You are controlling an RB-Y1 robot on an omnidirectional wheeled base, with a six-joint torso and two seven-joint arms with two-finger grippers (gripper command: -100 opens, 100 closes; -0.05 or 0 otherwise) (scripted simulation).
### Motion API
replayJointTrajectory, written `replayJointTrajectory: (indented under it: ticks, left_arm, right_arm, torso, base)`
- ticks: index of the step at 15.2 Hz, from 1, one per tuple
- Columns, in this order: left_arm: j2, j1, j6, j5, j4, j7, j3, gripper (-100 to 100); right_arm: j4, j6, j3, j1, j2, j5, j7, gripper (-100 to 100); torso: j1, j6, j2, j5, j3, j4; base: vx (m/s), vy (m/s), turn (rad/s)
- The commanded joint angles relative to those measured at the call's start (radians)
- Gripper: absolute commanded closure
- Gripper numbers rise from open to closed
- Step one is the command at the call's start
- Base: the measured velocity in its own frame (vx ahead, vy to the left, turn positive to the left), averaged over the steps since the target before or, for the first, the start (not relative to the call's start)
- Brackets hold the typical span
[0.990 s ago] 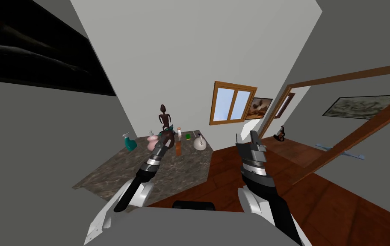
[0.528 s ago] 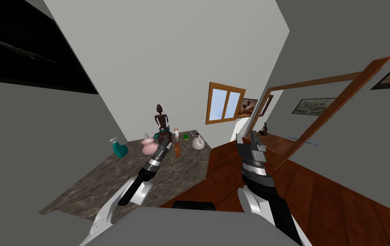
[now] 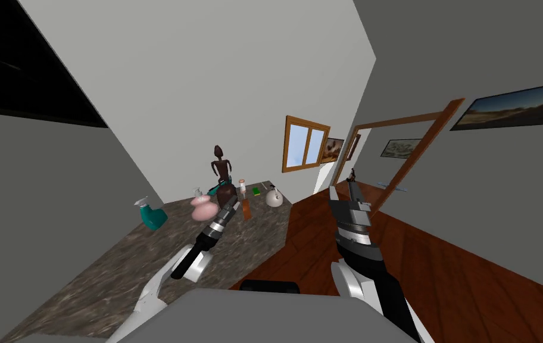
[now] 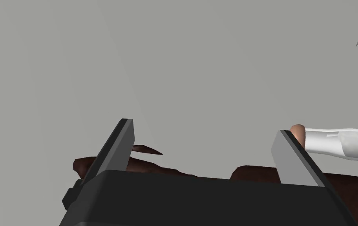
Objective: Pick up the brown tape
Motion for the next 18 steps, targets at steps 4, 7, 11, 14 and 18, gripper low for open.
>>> replayJointTrajectory:
  ticks: [4,7,11,14,18]
  left_arm:
    - [0.039,-0.049,-0.021,-0.001,0.117,0.015,-0.014,-100]
    - [0.048,-0.063,-0.027,-0.001,0.156,0.019,-0.018,-100]
    - [0.070,-0.104,-0.046,-0.002,0.258,0.031,-0.030,-100]
    - [0.075,-0.117,-0.052,-0.002,0.292,0.034,-0.034,-100]
    - [0.087,-0.155,-0.069,-0.003,0.377,0.045,-0.045,-100]
  right_arm:
    - [0.000,0.000,0.000,0.000,0.000,0.000,0.000,0]
    - [0.000,0.000,0.000,0.000,0.000,0.000,0.000,0]
    - [0.000,0.000,0.000,0.000,0.000,0.000,0.000,0]
    - [0.000,0.000,0.000,0.000,0.000,0.000,0.000,0]
    - [0.000,0.000,0.000,0.000,0.000,0.000,0.000,0]
  torso:
    - [0.003,0.000,0.001,0.001,0.001,0.000]
    - [0.001,0.000,-0.001,0.000,0.000,0.000]
    - [0.001,0.000,0.000,0.000,0.000,0.000]
    - [0.001,0.000,0.000,0.000,0.000,0.000]
    - [0.000,0.000,0.000,0.000,0.000,0.000]
  base:
    - [-0.043,0.113,-0.242]
    - [-0.016,0.077,-0.185]
    - [-0.036,0.089,-0.243]
    - [-0.038,0.080,-0.159]
    - [-0.047,0.070,-0.208]
